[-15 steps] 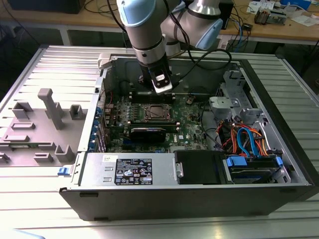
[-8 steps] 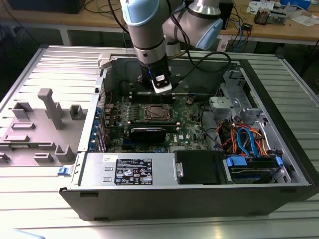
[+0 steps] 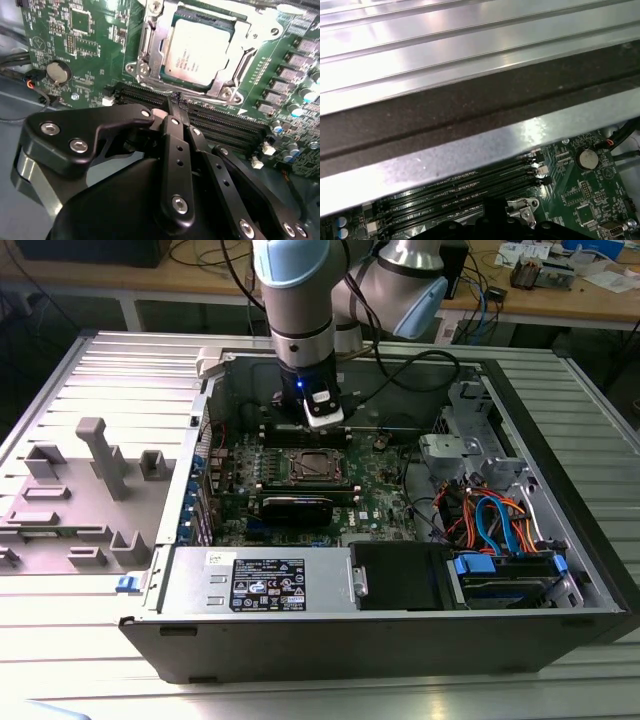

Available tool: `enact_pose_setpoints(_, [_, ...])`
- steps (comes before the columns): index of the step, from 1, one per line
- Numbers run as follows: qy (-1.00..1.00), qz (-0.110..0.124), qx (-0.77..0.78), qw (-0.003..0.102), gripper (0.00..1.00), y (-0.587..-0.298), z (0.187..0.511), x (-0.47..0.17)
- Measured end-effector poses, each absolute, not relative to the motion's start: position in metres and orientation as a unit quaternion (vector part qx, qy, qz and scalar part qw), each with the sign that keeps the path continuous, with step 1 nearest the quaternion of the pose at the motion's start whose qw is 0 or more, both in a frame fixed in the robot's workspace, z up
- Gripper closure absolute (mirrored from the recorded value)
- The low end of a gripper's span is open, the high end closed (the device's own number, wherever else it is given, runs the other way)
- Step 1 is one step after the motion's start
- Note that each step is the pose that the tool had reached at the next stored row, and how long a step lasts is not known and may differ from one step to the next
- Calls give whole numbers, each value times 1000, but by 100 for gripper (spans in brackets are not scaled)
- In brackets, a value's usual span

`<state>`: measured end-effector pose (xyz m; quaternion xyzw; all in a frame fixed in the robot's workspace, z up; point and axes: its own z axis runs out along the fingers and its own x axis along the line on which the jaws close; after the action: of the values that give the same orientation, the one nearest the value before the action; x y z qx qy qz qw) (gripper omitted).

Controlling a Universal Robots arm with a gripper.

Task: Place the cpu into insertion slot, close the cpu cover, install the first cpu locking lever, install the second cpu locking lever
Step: 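Install the first cpu locking lever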

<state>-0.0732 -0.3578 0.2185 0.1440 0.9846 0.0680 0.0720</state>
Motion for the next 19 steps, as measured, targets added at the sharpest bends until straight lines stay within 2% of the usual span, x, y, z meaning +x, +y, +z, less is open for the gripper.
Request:
enact_pose_setpoints(2, [986, 51, 143, 72, 89, -358, 218, -73])
enact_pose_setpoints(5, [987, 15, 141, 70, 89, -358, 218, -73])
enact_pose_setpoints(8, [988, -5, 139, 69, 89, -358, 218, -73])
enact_pose_setpoints(15, [990, -6, 126, 68, 89, -358, 218, -73])
enact_pose_setpoints(19, [992, -7, 106, 62, 89, -358, 217, -70])
